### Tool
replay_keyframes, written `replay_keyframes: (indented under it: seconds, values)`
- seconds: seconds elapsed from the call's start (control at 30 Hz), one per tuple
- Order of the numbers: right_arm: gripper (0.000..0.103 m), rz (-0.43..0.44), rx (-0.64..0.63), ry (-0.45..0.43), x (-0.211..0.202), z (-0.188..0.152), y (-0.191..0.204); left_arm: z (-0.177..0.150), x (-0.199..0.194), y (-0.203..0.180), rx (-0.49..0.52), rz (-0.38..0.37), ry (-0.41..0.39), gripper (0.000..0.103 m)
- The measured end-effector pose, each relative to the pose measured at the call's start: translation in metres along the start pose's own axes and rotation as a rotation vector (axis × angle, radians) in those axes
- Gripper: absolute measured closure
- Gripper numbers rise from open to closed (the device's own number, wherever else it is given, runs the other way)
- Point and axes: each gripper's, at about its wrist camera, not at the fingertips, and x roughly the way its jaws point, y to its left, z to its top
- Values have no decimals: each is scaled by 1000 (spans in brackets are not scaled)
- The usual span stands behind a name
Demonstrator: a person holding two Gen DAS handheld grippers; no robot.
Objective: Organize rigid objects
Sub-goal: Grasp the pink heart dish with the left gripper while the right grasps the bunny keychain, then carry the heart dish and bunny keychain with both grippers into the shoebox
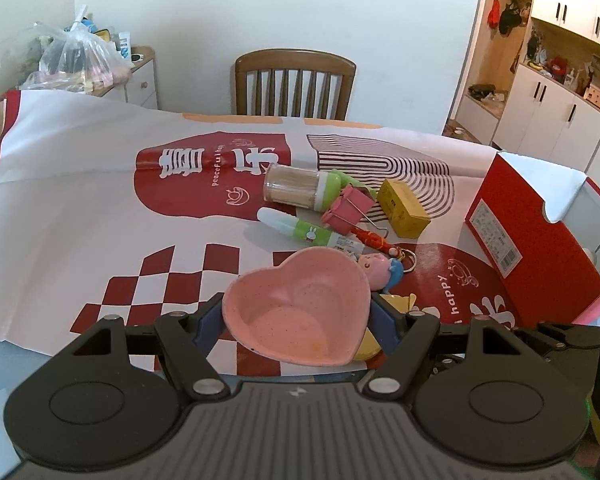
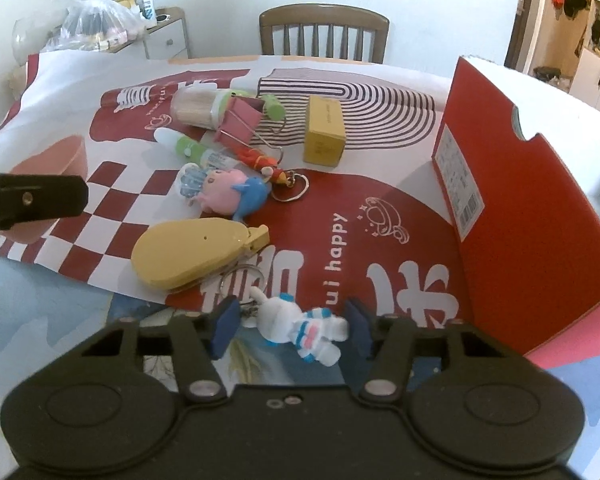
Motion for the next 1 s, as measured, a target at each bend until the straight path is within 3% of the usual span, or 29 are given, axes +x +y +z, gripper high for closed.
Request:
replay_keyframes:
  seconds: [0.37,0.7,1.0]
  values:
    - [48,-6,-12,-20,-18,1,-8,0,-6,-7,19,-14,-8,29]
    - [48,34,-44,-60,-67,21,-20,11,-21,-27,44,-49,-14,29]
    - [48,54,-57,-122,-113,50,-55,32,-41,-65,113,-88,-61,29]
